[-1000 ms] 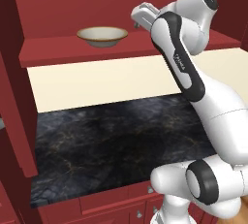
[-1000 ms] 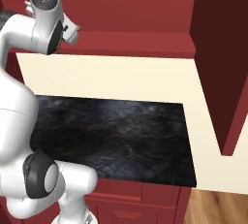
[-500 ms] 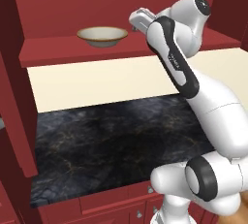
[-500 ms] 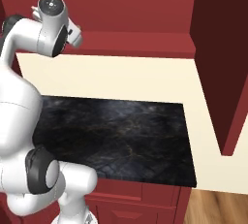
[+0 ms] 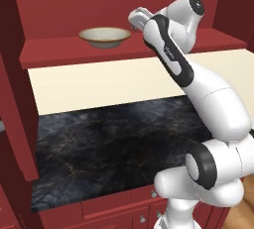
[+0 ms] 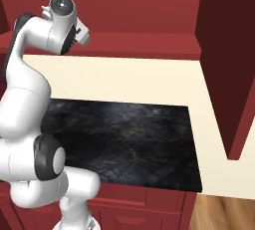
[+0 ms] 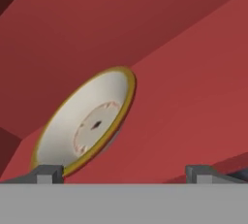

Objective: Move the bowls from the cabinet to the plates on the dining table.

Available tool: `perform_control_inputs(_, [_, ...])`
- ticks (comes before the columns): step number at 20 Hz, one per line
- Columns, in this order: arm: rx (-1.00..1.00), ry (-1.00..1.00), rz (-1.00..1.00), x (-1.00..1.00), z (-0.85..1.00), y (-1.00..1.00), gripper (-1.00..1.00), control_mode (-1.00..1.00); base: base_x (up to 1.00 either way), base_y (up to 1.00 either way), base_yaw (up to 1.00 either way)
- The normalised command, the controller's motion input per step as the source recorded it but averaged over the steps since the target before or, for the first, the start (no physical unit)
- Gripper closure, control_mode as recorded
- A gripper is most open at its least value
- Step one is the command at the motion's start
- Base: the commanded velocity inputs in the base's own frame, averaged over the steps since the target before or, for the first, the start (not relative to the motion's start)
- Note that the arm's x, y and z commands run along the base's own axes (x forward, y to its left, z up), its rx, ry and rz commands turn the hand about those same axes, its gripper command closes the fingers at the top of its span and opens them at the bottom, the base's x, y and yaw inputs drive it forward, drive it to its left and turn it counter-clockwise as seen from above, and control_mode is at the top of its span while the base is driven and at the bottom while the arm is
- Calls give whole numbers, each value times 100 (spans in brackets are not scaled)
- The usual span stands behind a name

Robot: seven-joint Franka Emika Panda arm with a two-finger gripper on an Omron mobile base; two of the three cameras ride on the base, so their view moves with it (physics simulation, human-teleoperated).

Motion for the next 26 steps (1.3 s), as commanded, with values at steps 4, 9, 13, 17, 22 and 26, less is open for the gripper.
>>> perform_control_inputs(4, [0, 4, 0, 46, 0, 0, -100, -100, 0, 0, 0])
perform_control_inputs(9, [0, 2, 0, 48, 0, 4, -100, -100, 0, 0, 0])
perform_control_inputs(13, [0, 0, 0, 42, 0, 2, -100, -100, 0, 0, 0])
perform_control_inputs(17, [0, 2, 2, 13, -5, 21, -100, -100, 0, 0, 0])
perform_control_inputs(22, [0, 3, 2, 11, -11, 8, -100, -100, 0, 0, 0])
perform_control_inputs(26, [0, 4, 3, 5, -14, 0, -100, -100, 0, 0, 0])
